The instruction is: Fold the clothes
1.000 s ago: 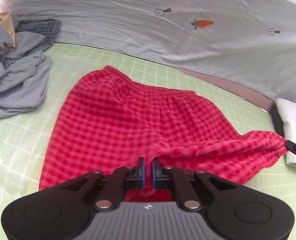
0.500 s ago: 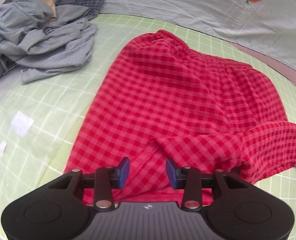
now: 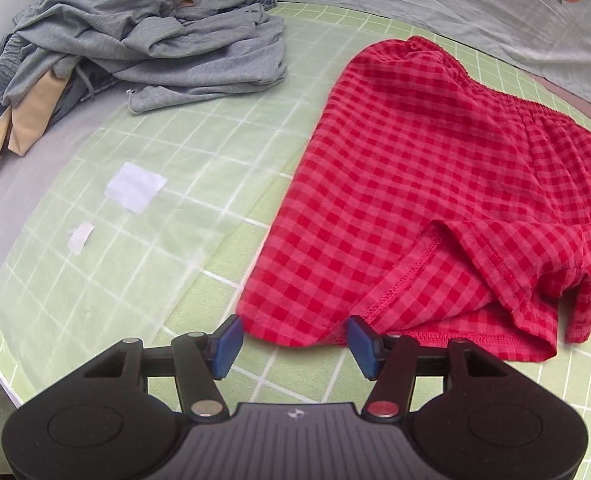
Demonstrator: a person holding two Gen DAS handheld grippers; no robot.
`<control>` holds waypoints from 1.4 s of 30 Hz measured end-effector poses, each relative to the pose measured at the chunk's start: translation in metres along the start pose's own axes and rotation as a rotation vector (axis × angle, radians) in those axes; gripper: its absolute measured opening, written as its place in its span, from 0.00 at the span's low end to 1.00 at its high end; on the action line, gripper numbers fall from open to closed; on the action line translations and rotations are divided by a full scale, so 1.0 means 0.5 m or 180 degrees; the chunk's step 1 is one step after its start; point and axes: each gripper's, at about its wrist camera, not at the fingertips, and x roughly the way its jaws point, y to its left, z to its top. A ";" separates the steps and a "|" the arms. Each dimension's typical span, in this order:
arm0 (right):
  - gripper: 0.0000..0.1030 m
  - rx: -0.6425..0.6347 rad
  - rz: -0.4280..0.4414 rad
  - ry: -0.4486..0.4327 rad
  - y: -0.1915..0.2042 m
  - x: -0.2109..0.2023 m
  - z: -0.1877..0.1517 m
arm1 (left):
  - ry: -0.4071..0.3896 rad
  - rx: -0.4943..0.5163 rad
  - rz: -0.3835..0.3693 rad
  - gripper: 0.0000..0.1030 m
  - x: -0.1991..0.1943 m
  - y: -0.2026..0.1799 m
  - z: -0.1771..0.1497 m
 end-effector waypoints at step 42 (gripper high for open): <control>0.46 -0.0194 -0.0033 -0.0447 0.009 -0.112 0.031 | -0.0434 0.0479 -0.0150 0.37 -0.011 -0.089 0.124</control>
